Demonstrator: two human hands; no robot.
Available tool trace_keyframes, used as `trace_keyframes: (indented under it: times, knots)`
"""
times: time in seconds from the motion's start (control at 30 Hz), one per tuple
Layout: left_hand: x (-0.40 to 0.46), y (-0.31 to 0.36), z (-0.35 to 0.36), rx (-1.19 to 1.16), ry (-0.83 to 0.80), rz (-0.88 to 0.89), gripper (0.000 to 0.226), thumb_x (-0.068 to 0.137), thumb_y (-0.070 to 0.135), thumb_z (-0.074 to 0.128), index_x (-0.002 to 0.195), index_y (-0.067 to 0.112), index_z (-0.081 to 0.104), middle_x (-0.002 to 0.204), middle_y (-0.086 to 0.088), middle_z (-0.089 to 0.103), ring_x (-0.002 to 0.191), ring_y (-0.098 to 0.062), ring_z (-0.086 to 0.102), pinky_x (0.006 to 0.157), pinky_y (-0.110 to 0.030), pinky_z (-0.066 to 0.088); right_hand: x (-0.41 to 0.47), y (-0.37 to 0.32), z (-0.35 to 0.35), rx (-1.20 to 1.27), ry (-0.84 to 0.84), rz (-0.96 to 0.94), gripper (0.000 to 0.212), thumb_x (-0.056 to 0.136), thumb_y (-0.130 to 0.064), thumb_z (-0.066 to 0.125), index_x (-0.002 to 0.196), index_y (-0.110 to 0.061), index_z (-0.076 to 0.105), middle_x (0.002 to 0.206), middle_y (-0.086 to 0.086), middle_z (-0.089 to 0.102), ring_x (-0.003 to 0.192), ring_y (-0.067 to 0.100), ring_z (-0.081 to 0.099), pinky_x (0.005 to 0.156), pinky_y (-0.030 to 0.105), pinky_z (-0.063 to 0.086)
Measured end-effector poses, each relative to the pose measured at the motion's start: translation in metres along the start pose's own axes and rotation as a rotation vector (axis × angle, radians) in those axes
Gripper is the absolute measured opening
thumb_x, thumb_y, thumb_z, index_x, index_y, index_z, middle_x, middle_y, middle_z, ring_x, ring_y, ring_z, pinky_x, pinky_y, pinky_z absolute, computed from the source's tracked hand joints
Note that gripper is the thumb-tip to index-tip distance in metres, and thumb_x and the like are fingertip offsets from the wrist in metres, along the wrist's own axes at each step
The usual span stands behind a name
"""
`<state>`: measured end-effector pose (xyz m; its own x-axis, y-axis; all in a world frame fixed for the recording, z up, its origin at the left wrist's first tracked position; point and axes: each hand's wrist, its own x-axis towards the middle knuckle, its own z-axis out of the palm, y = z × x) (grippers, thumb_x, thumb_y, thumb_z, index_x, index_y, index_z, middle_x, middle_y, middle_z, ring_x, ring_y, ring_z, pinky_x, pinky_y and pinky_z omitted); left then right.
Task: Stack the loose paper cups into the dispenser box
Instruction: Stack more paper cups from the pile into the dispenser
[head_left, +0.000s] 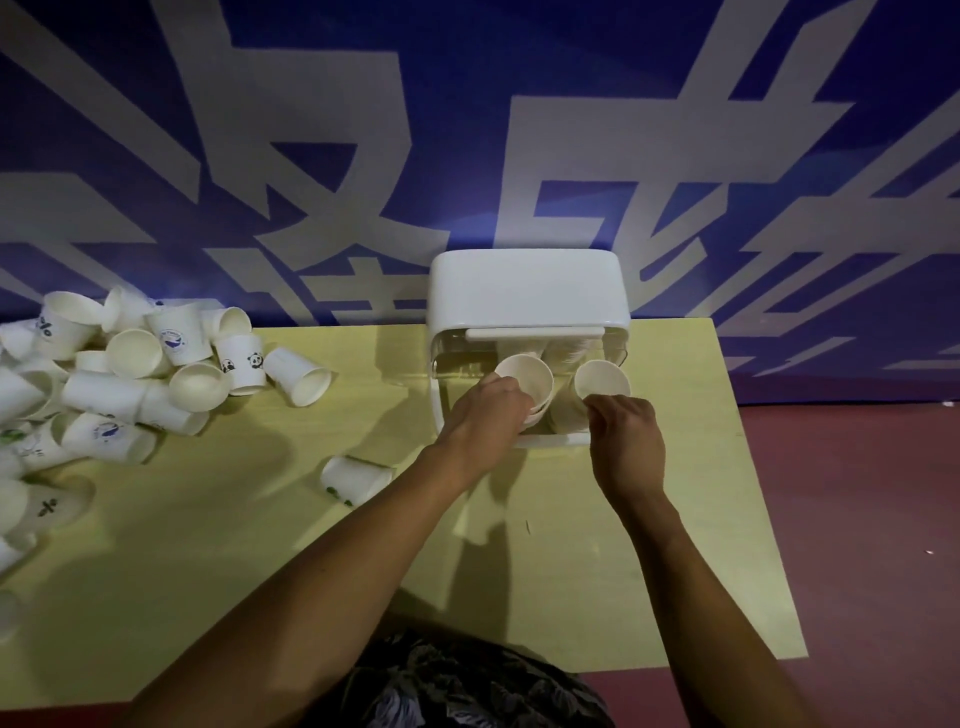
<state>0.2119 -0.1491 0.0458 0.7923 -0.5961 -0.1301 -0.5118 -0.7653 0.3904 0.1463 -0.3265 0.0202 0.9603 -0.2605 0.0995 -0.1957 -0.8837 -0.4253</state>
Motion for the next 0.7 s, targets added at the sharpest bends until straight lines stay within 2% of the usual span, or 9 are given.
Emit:
trace_keyframes:
  times: [0.1,0.17,0.2,0.3,0.4,0.57,0.7]
  knots:
    - [0.01,-0.004,0.015,0.03,-0.079,-0.04,0.024,0.092,0.007,0.052,0.106,0.014,0.07,0.11,-0.004,0.064,0.105,-0.024,0.052,0.08,-0.031,0.047,0.004,0.005,0.008,-0.037,-0.044,-0.053,0.014,0.084,0.001,0.064,0.078,-0.011,0.069,0.074,0.006,0.068,0.074,0.033,0.056,0.057,0.029,0.038]
    - [0.012,-0.004,0.021,0.0,-0.076,-0.053,0.026,0.093,0.009,0.052,0.111,0.016,0.069,0.114,-0.001,0.064,0.107,-0.022,0.052,0.086,-0.033,0.048,0.005,0.004,0.01,-0.053,-0.036,-0.085,0.018,0.078,0.004,0.067,0.072,-0.012,0.066,0.068,0.005,0.066,0.066,0.031,0.054,0.057,0.029,0.035]
    - [0.011,-0.004,0.021,-0.056,-0.044,-0.06,0.026,0.094,0.011,0.051,0.112,0.015,0.069,0.116,-0.001,0.063,0.108,-0.022,0.051,0.088,-0.034,0.047,0.005,0.003,0.01,-0.062,-0.023,-0.081,0.016,0.076,0.003,0.069,0.075,-0.013,0.068,0.072,0.004,0.068,0.069,0.031,0.056,0.058,0.03,0.038]
    - [-0.003,-0.008,0.016,-0.219,0.118,-0.053,0.024,0.093,0.016,0.054,0.112,0.012,0.068,0.115,-0.001,0.061,0.108,-0.019,0.051,0.09,-0.033,0.045,0.001,-0.005,0.009,-0.042,0.042,-0.037,0.021,0.079,-0.008,0.071,0.099,-0.014,0.071,0.102,0.005,0.071,0.095,0.032,0.058,0.076,0.039,0.047]
    - [-0.027,-0.029,0.011,-0.227,0.235,-0.043,0.021,0.091,0.017,0.055,0.106,0.014,0.07,0.108,0.001,0.063,0.099,-0.018,0.055,0.081,-0.034,0.05,-0.006,-0.021,0.009,0.083,0.081,-0.105,0.017,0.083,-0.007,0.069,0.099,-0.012,0.069,0.103,0.003,0.068,0.098,0.028,0.054,0.079,0.034,0.046]
    - [-0.094,-0.094,0.009,-0.183,0.122,-0.3,0.021,0.091,0.02,0.053,0.105,0.02,0.068,0.105,0.001,0.065,0.095,-0.021,0.059,0.076,-0.034,0.05,-0.035,-0.061,0.037,0.192,-0.136,-0.16,0.016,0.084,-0.009,0.068,0.099,-0.015,0.07,0.099,0.001,0.069,0.091,0.024,0.059,0.064,0.03,0.049]
    - [-0.166,-0.153,0.013,-0.05,-0.076,-0.565,0.032,0.091,0.029,0.054,0.122,0.024,0.06,0.117,-0.002,0.06,0.102,-0.024,0.058,0.08,-0.033,0.051,-0.068,-0.099,0.073,0.174,-0.303,-0.163,0.018,0.086,-0.014,0.066,0.103,-0.017,0.071,0.1,-0.002,0.07,0.089,0.022,0.06,0.068,0.028,0.047]
